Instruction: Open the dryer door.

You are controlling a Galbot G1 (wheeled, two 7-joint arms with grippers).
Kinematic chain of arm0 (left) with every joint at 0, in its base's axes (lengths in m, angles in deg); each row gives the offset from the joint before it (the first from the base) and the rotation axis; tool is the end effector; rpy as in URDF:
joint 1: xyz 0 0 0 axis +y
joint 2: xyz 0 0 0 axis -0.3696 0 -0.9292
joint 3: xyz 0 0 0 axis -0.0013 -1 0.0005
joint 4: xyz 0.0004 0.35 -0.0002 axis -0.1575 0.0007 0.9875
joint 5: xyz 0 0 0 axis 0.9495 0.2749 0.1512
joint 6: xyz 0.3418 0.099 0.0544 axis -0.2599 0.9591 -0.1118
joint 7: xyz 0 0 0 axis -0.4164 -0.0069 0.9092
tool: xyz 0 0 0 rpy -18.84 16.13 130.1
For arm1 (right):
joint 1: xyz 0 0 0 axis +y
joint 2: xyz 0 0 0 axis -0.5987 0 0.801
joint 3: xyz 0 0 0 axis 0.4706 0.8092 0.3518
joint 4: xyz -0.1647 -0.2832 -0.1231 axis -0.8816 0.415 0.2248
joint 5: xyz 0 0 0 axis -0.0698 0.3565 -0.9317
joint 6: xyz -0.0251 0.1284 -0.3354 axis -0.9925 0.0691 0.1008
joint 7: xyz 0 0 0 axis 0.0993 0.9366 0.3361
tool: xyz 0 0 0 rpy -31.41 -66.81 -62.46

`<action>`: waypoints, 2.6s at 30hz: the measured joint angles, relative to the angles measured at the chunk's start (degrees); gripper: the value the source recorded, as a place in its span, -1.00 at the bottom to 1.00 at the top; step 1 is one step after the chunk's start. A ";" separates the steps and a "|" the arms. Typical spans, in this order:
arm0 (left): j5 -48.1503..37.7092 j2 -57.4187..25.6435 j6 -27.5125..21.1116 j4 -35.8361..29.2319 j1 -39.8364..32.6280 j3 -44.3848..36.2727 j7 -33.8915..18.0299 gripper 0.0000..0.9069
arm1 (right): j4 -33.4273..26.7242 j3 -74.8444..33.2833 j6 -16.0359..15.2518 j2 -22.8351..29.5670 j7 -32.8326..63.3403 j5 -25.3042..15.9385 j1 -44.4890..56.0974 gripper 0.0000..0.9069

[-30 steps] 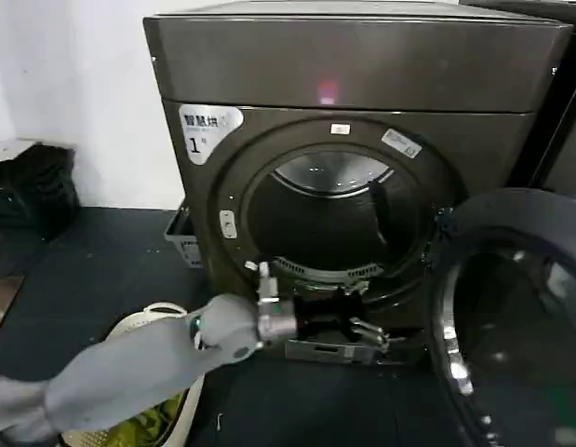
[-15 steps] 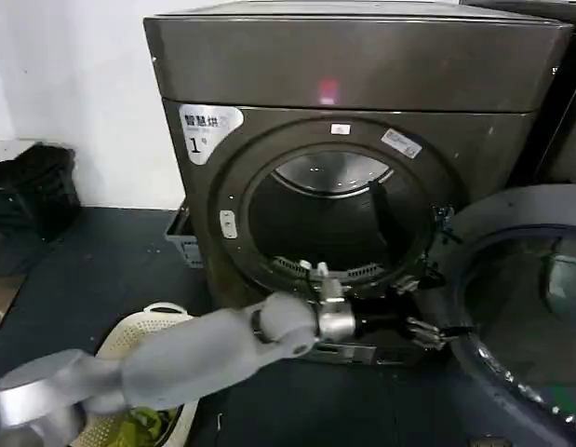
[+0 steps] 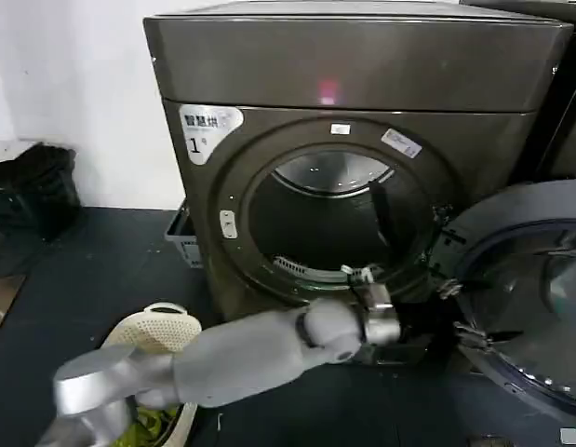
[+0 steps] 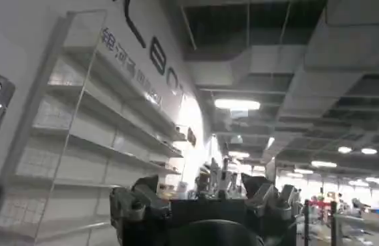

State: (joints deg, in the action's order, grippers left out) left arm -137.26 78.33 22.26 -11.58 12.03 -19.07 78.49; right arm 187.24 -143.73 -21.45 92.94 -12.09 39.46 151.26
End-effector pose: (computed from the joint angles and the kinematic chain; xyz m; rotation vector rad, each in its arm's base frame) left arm 0.4069 -0.2683 -0.1843 2.0119 2.1842 0.0311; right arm -0.0665 -0.4446 -0.0176 1.8134 2.2498 -0.5621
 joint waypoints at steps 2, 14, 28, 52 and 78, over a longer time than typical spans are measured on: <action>0.12 1.09 0.07 0.79 -0.29 -0.48 -1.20 1.00 | -0.50 -0.50 0.41 0.01 -0.19 -0.04 0.34 1.00; 2.16 4.80 1.50 3.61 -0.16 -0.59 -5.32 1.00 | -0.95 -0.51 1.39 0.04 -0.92 1.34 0.61 1.00; 3.78 4.42 3.68 3.33 -0.77 -0.08 -8.39 1.00 | -1.33 -0.71 3.85 0.12 0.30 1.42 1.27 1.00; 0.62 -30.54 13.10 -18.85 11.30 12.29 -9.61 1.00 | 1.03 -1.83 4.66 -2.58 1.65 1.37 0.43 1.00; 26.24 -76.46 5.83 -15.95 25.05 17.69 12.46 1.00 | 2.05 -1.00 4.63 -2.14 1.36 1.05 -0.39 1.00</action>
State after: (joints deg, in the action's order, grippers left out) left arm -111.02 1.88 28.09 -27.52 37.09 -1.37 90.94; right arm 189.29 -144.74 -16.83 90.80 -10.72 40.52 150.87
